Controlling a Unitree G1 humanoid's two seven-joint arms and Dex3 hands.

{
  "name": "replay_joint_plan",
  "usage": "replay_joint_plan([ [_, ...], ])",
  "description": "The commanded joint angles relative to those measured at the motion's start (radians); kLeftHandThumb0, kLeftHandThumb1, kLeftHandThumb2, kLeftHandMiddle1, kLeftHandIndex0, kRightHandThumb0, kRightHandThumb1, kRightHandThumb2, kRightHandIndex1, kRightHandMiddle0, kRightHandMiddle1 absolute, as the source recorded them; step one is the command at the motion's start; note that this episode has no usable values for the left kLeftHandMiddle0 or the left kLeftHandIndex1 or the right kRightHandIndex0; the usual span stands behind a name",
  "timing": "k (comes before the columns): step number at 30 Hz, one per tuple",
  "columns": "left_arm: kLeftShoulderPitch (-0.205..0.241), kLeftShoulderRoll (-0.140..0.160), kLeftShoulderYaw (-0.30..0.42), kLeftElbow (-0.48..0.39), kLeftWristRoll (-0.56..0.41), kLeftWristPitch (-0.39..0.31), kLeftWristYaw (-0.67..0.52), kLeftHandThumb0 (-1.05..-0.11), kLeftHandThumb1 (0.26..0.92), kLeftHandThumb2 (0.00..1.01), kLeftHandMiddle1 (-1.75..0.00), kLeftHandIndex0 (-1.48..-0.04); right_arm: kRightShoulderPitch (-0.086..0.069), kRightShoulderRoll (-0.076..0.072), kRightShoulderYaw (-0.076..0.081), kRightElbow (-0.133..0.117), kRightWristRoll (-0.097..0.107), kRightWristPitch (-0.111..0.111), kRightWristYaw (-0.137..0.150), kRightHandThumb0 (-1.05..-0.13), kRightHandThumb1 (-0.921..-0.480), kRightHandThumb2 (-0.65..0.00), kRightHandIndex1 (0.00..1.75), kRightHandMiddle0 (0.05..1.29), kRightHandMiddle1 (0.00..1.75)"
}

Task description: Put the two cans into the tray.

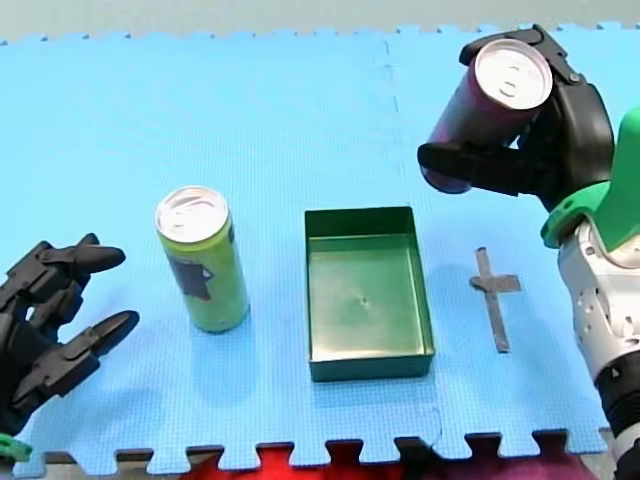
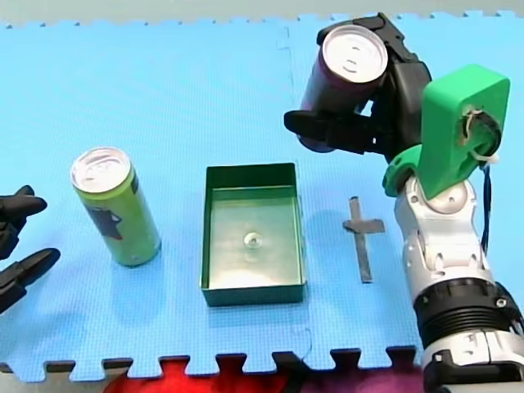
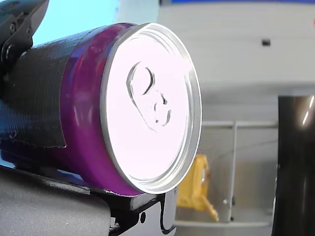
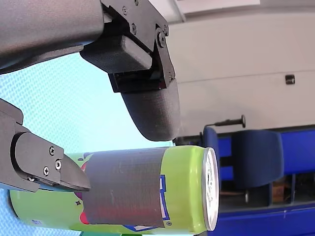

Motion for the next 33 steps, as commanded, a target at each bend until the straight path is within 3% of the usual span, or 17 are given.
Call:
replay_joint_plan([
  [1, -0.004, 0.0, -0.002, 0.002, 0.003, 0.003, 0.005, -1.048, 0.871, 0.0, 0.0, -0.49, -0.014, 0.008, 0.003, -0.013, 0.02, 0.008, 0.021, -0.296, -0.812, -0.007, 1.75, 0.54, 1.75],
  [5, -0.005, -0.004, -0.006, 0.001, 0.008, 0.001, 0.013, -1.048, 0.869, 0.0, 0.0, -0.49, -0.005, 0.032, 0.016, -0.029, 0.027, 0.025, 0.036, -0.295, -0.812, -0.006, 1.75, 0.54, 1.75],
  [11, 0.0, -0.008, -0.008, -0.006, 0.013, -0.004, 0.019, -1.048, 0.872, 0.0, 0.0, -0.49, 0.002, 0.064, 0.03, 0.003, 0.017, 0.009, 0.03, -0.291, -0.81, -0.003, 1.75, 0.54, 1.75],
  [17, 0.011, -0.01, -0.01, -0.024, 0.018, -0.004, 0.029, -1.048, 0.875, 0.0, 0.0, -0.49, 0.02, 0.091, 0.05, -0.031, 0.015, 0.022, 0.031, -0.287, -0.808, -0.002, 1.75, 0.54, 1.75],
  [20, 0.017, -0.009, -0.011, -0.035, 0.018, -0.001, 0.032, -1.048, 0.877, 0.0, 0.0, -0.48, 0.032, 0.1, 0.054, -0.037, 0.02, 0.023, 0.037, -0.286, -0.809, -0.002, 1.75, 0.54, 1.75],
  [23, 0.021, -0.008, -0.012, -0.041, 0.019, 0.001, 0.035, -1.048, 0.878, 0.0, 0.0, -0.48, 0.037, 0.108, 0.058, -0.028, 0.02, 0.032, 0.041, -0.284, -0.81, -0.002, 1.75, 0.54, 1.75],
  [27, 0.026, -0.008, -0.015, -0.047, 0.021, 0.003, 0.041, -1.048, 0.88, 0.0, 0.0, -0.48, 0.039, 0.113, 0.069, -0.027, 0.005, 0.057, 0.027, -0.277, -0.811, -0.002, 1.75, 0.54, 1.75],
  [31, 0.031, -0.008, -0.016, -0.055, 0.019, 0.005, 0.044, -1.048, 0.881, 0.0, 0.0, -0.49, 0.048, 0.121, 0.08, -0.028, -0.011, 0.06, 0.006, -0.267, -0.811, -0.001, 1.75, 0.54, 1.75],
  [33, 0.033, -0.008, -0.016, -0.058, 0.019, 0.005, 0.044, -1.048, 0.881, 0.0, 0.0, -0.49, 0.045, 0.121, 0.083, -0.013, -0.02, 0.064, -0.005, -0.264, -0.81, -0.001, 1.75, 0.54, 1.75],
])
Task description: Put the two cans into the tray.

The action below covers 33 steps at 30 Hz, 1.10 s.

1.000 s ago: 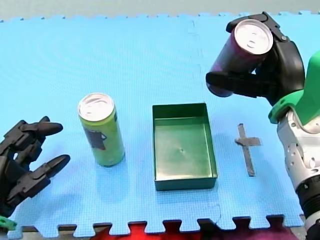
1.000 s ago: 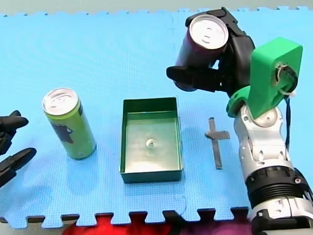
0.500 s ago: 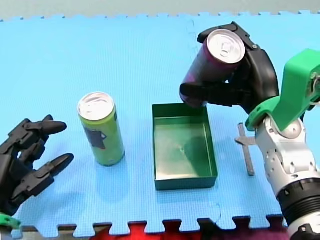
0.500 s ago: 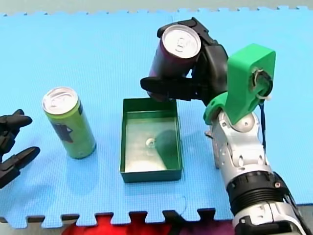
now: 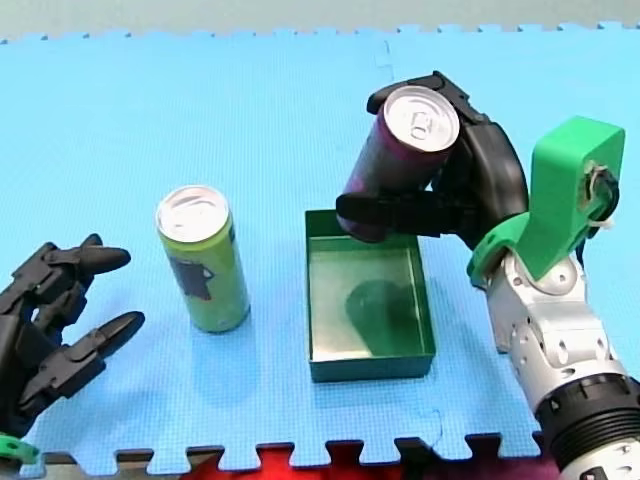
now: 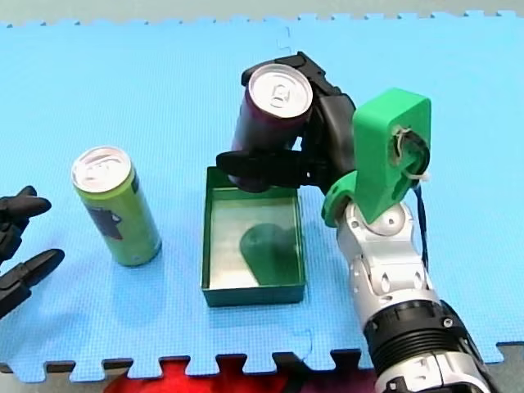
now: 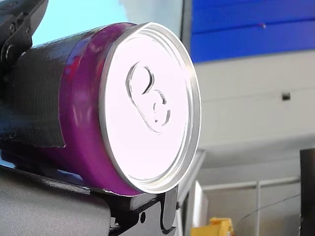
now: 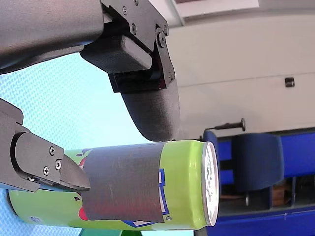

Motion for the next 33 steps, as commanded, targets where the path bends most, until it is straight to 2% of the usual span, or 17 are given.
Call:
replay_joint_plan([
  [1, 0.005, 0.005, -0.001, -0.006, -0.001, 0.003, 0.002, -1.048, 0.881, 0.0, 0.0, -0.49, -0.011, -0.002, 0.004, 0.017, -0.009, 0.006, -0.012, -0.263, -0.81, -0.001, 1.75, 0.54, 1.75],
  [3, 0.007, 0.005, -0.001, -0.01, -0.001, 0.004, 0.002, -1.048, 0.882, 0.0, 0.0, -0.49, -0.023, -0.006, 0.008, 0.049, -0.024, 0.014, -0.025, -0.261, -0.81, -0.001, 1.75, 0.54, 1.75],
  [7, 0.015, 0.006, -0.003, -0.022, -0.001, 0.009, 0.003, -1.048, 0.883, 0.0, 0.0, -0.49, -0.049, -0.005, 0.008, 0.133, -0.039, -0.005, -0.034, -0.26, -0.81, 0.0, 1.75, 0.54, 1.75],
  [10, 0.019, 0.006, -0.003, -0.025, 0.0, 0.008, 0.005, -1.048, 0.886, 0.0, 0.0, -0.49, -0.063, -0.002, 0.006, 0.17, -0.043, -0.023, -0.036, -0.259, -0.809, 0.0, 1.75, 0.54, 1.75],
  [13, 0.022, 0.006, -0.002, -0.025, 0.0, 0.006, 0.007, -1.048, 0.889, 0.0, 0.0, -0.49, -0.07, -0.001, 0.005, 0.203, -0.05, -0.047, -0.036, -0.259, -0.809, 0.0, 1.75, 0.55, 1.75],
  [17, 0.021, 0.009, 0.0, -0.018, -0.001, 0.001, 0.005, -1.048, 0.893, 0.01, 0.0, -0.49, -0.079, -0.002, 0.004, 0.237, -0.057, -0.071, -0.038, -0.263, -0.807, 0.0, 1.75, 0.56, 1.75],
  [23, 0.022, 0.012, 0.002, -0.01, -0.006, -0.004, -0.004, -1.048, 0.899, 0.01, 0.0, -0.49, -0.094, -0.003, 0.003, 0.277, -0.07, -0.091, -0.05, -0.27, -0.807, 0.0, 1.75, 0.57, 1.75],
  [27, 0.02, 0.013, 0.008, 0.002, -0.014, -0.011, -0.015, -1.048, 0.9, 0.01, 0.0, -0.5, -0.1, -0.003, -0.001, 0.306, -0.072, -0.108, -0.052, -0.273, -0.808, -0.001, 1.75, 0.58, 1.75],
  [33, 0.017, 0.015, 0.016, 0.012, -0.025, -0.018, -0.033, -1.048, 0.902, 0.01, 0.0, -0.5, -0.118, -0.004, -0.013, 0.355, -0.071, -0.132, -0.049, -0.278, -0.808, -0.001, 1.75, 0.59, 1.75],
])
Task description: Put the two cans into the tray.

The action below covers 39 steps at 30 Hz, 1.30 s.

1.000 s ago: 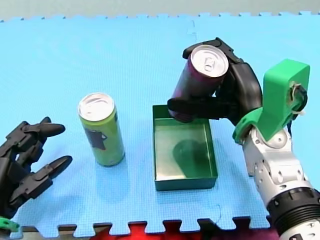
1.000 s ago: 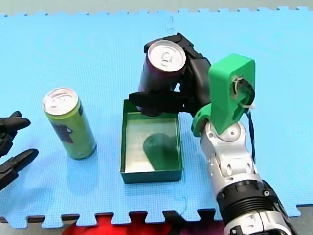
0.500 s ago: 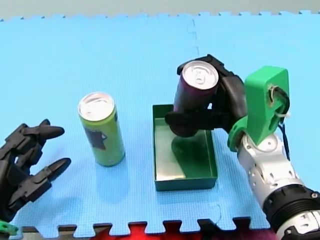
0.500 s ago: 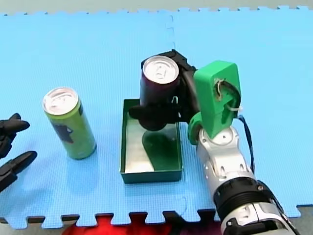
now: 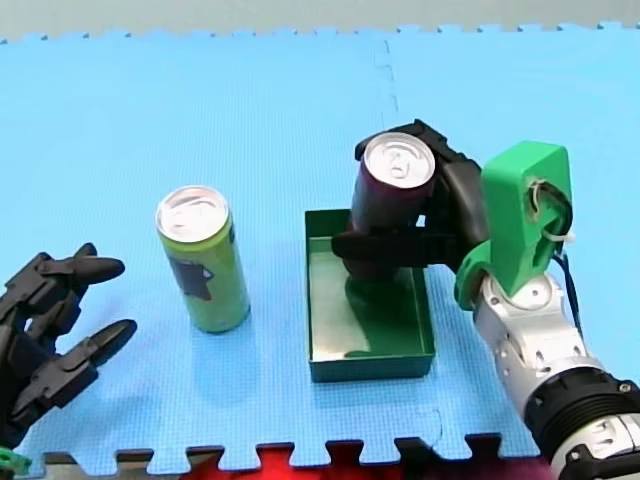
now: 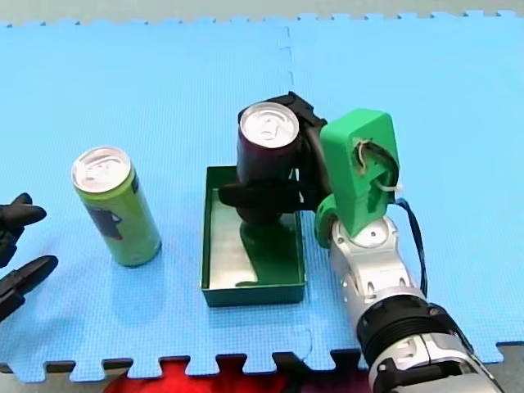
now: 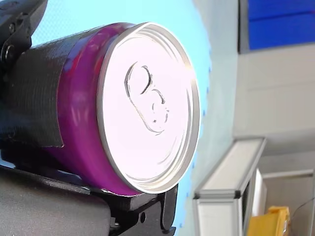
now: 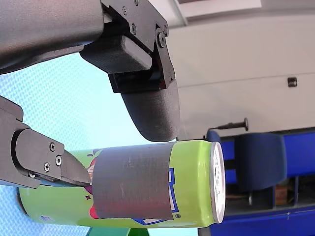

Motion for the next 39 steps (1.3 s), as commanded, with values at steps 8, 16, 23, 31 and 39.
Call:
replay_joint_plan([
  [8, 0.01, 0.009, 0.007, -0.02, -0.01, 0.0, -0.007, -1.048, 0.905, 0.0, 0.0, -0.5, -0.025, 0.0, -0.015, 0.043, 0.0, -0.036, -0.001, -0.282, -0.808, 0.0, 1.75, 0.6, 1.75],
  [16, 0.021, 0.012, 0.007, -0.037, -0.012, 0.007, -0.011, -1.048, 0.908, 0.0, 0.0, -0.5, -0.03, -0.004, -0.039, 0.078, 0.015, -0.056, 0.029, -0.283, -0.808, 0.0, 1.75, 0.61, 1.75],
  [23, 0.03, 0.014, 0.007, -0.054, -0.013, 0.018, -0.008, -1.048, 0.913, 0.01, 0.0, -0.51, -0.038, -0.01, -0.054, 0.11, 0.012, -0.07, 0.037, -0.285, -0.809, -0.001, 1.75, 0.61, 1.75],
  [31, 0.037, 0.015, 0.008, -0.066, -0.014, 0.029, -0.007, -1.048, 0.912, 0.0, 0.0, -0.51, -0.044, -0.01, -0.062, 0.124, 0.008, -0.08, 0.036, -0.286, -0.809, -0.001, 1.75, 0.62, 1.75],
  [39, 0.043, 0.014, 0.008, -0.074, -0.013, 0.033, -0.004, -1.048, 0.911, 0.0, 0.0, -0.51, -0.051, -0.014, -0.07, 0.138, 0.005, -0.089, 0.039, -0.284, -0.809, 0.0, 1.75, 0.62, 1.75],
])
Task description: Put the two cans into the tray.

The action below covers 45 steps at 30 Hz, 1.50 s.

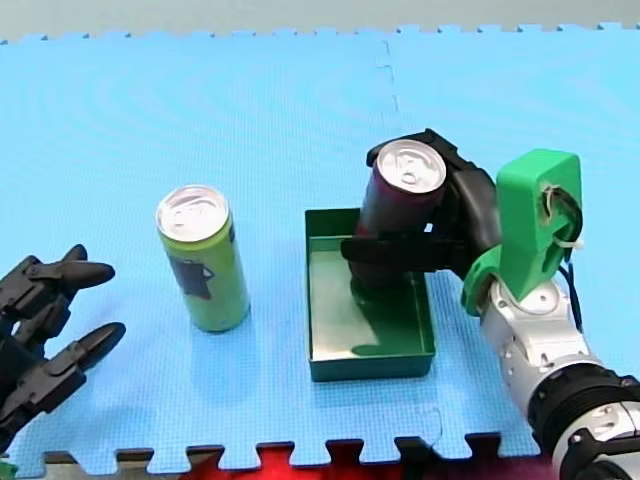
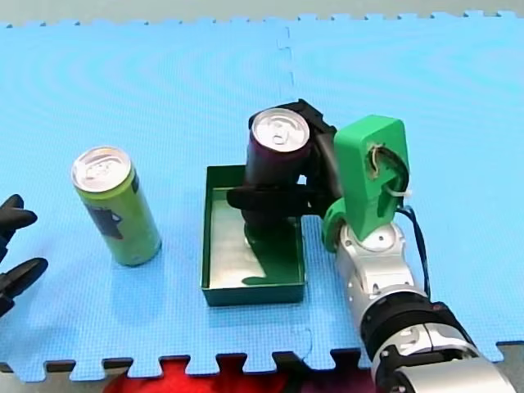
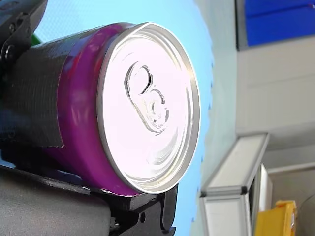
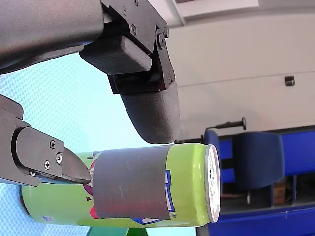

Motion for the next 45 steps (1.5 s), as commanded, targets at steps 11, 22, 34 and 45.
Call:
replay_joint_plan([
  [11, 0.019, -0.002, -0.004, -0.038, -0.003, 0.02, 0.013, -1.048, 0.909, 0.0, 0.0, -0.52, -0.019, -0.017, 0.002, 0.01, -0.02, -0.039, -0.009, -0.295, -0.809, 0.0, 1.75, 0.63, 1.75],
  [22, 0.023, -0.004, -0.003, -0.044, -0.013, 0.029, 0.005, -1.048, 0.91, 0.0, 0.0, -0.52, -0.016, -0.03, 0.027, 0.026, -0.076, -0.092, -0.046, -0.312, -0.81, -0.001, 1.75, 0.64, 1.75],
  [34, 0.03, -0.008, -0.004, -0.059, -0.015, 0.035, 0.007, -1.048, 0.909, 0.0, 0.0, -0.52, 0.0, -0.036, 0.04, 0.046, -0.106, -0.118, -0.068, -0.317, -0.812, -0.001, 1.75, 0.64, 1.75],
  [45, 0.039, -0.011, -0.006, -0.079, -0.015, 0.047, 0.011, -1.048, 0.909, 0.0, 0.0, -0.53, 0.012, -0.033, 0.042, 0.046, -0.112, -0.121, -0.076, -0.315, -0.816, -0.002, 1.75, 0.63, 1.75],
])
